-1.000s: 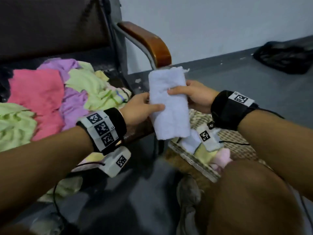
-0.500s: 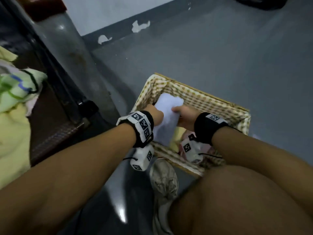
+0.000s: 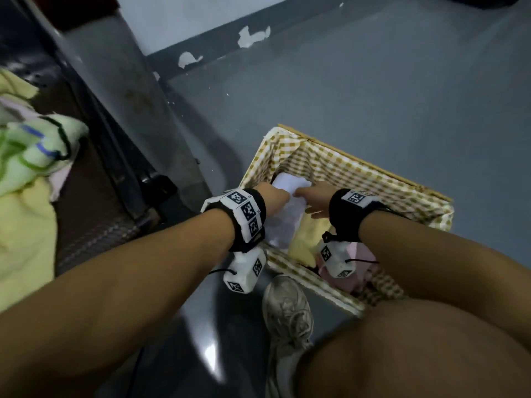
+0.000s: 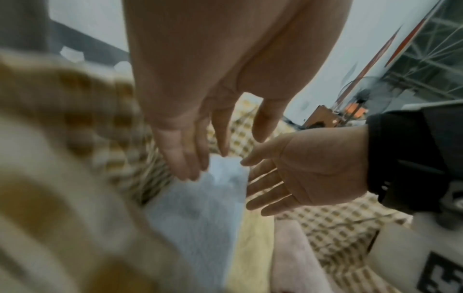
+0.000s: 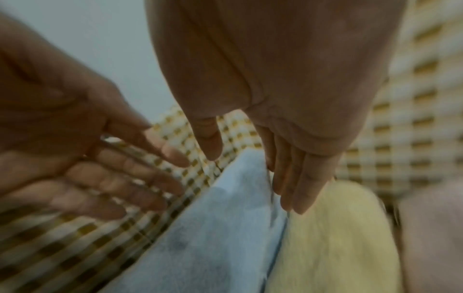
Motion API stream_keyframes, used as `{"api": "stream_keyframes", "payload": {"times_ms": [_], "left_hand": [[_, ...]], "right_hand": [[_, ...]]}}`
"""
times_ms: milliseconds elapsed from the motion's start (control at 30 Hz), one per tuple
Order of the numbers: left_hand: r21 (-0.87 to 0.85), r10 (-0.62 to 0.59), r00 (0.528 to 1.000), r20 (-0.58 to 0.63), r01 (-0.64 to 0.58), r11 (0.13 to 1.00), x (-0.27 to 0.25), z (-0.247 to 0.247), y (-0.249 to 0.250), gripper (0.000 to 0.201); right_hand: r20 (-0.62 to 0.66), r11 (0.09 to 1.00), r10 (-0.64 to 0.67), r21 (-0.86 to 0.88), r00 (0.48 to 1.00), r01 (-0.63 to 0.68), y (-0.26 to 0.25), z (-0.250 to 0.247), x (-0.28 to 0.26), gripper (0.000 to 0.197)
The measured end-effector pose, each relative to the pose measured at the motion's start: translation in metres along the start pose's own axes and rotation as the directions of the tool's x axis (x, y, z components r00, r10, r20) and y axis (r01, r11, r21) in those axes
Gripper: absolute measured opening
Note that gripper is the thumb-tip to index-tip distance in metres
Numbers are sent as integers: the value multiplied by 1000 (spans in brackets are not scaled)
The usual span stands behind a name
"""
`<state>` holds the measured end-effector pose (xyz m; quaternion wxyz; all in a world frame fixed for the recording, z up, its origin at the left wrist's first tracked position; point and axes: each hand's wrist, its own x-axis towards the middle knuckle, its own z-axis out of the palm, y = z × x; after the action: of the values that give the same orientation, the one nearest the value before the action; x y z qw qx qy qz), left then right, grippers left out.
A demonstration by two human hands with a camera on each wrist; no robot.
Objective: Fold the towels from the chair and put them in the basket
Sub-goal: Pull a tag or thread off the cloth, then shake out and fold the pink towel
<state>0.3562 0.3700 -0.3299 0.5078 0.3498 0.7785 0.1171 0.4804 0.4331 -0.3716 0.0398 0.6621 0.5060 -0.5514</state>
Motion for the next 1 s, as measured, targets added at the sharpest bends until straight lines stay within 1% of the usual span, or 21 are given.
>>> {"api": "stream_keyframes", "payload": {"times_ms": [33,67,100,133,167,200,267,333,400,533,633,733,833,900,933,1000], "left_hand": [[-16,42,999,10,-42,999,-8,-9,2,41],[6,84,995,53,-85,996,-18,-15,4,38],[-48,144,986,84,-141,989,-33,-25,7,33],[-79,197,977,87,-190,979,-44,-35,8,25],[-70,253,964,79,-248,966,-57,-51,6,20],[-58,287,955,72,-283,957,-72,-68,1,19],[-35,331,943,40,-330,943,-100,-107,-9,16],[8,358,933,-38,-358,934,-127,-150,-26,11],[5,380,917,-124,-383,924,-156,-193,-53,10],[50,391,860,-328,-398,916,-212,-269,-118,17],[97,360,813,-457,-357,929,-247,-304,-172,16],[157,290,800,-525,-244,957,-264,-323,-224,20],[222,225,814,-536,-122,967,-263,-327,-264,25],[276,169,841,-514,-25,961,-254,-322,-286,39],[289,138,853,-503,16,957,-247,-319,-296,48],[319,77,857,-510,106,942,-234,-314,-316,59]], "right_hand": [[-36,994,-45,-106,998,41,-10,-2,-14,40],[-49,977,-89,-199,995,77,-18,-5,-25,36],[-44,954,-139,-272,989,122,-27,-7,-36,35],[-19,933,-190,-315,982,174,-37,-6,-49,37],[16,918,-238,-323,971,230,-50,-3,-65,36],[58,907,-274,-315,960,278,-63,1,-82,33],[154,873,-336,-320,929,369,-96,16,-120,26],[227,824,-407,-328,885,463,-130,39,-157,24],[301,769,-470,-322,830,552,-161,69,-191,21],[477,706,-502,-255,721,660,-215,148,-253,21],[550,651,-521,-239,653,720,-244,211,-285,16],[567,565,-545,-295,617,770,-262,265,-295,19],[548,422,-609,-388,573,820,-266,302,-284,28],[544,335,-639,-439,543,834,-263,318,-270,33],[547,310,-639,-459,540,832,-261,325,-262,34],[554,278,-624,-501,551,820,-260,335,-248,37]]}}
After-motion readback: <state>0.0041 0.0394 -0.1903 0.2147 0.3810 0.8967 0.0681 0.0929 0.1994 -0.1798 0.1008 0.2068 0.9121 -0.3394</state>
